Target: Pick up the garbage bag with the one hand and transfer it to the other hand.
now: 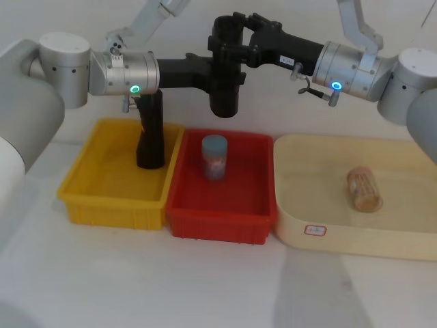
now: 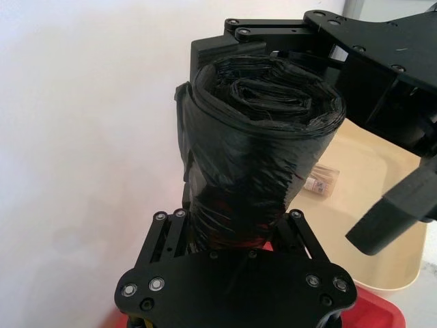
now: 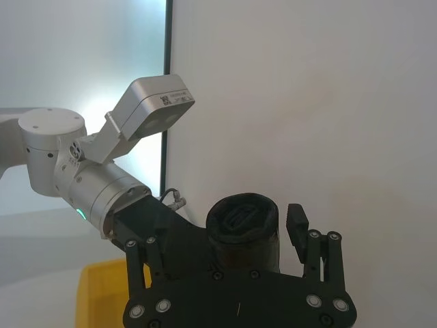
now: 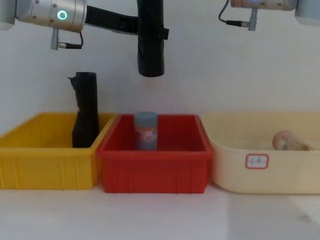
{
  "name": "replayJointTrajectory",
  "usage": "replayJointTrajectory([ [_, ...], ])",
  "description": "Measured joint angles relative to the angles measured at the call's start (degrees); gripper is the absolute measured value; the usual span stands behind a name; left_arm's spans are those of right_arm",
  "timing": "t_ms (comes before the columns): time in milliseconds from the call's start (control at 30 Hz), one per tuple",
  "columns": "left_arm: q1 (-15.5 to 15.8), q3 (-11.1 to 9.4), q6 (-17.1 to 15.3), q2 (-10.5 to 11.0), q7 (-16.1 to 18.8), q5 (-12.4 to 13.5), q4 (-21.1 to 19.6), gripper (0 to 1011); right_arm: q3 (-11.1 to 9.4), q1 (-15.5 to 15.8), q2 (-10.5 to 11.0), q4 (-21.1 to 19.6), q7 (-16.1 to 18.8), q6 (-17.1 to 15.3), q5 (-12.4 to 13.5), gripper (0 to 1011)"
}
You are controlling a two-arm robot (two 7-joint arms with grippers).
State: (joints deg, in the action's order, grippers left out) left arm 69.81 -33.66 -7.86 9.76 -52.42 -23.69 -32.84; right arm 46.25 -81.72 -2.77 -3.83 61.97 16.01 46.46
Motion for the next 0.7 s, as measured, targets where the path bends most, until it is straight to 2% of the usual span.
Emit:
replayJointTrajectory([
  [233,0.0,0.0,0.0,0.0,0.0,0.0,0.0,469,0.0,0.0,0.0,0.0,-0.01,0.0,0.0,977],
  [667,0.0,0.0,0.0,-0.01,-0.02,0.0,0.0,471,-0.01,0.0,0.0,0.0,-0.04,0.0,0.0,641],
  [700,0.0,0.0,0.0,-0.01,-0.02,0.0,0.0,471,-0.01,0.0,0.0,0.0,-0.04,0.0,0.0,578],
])
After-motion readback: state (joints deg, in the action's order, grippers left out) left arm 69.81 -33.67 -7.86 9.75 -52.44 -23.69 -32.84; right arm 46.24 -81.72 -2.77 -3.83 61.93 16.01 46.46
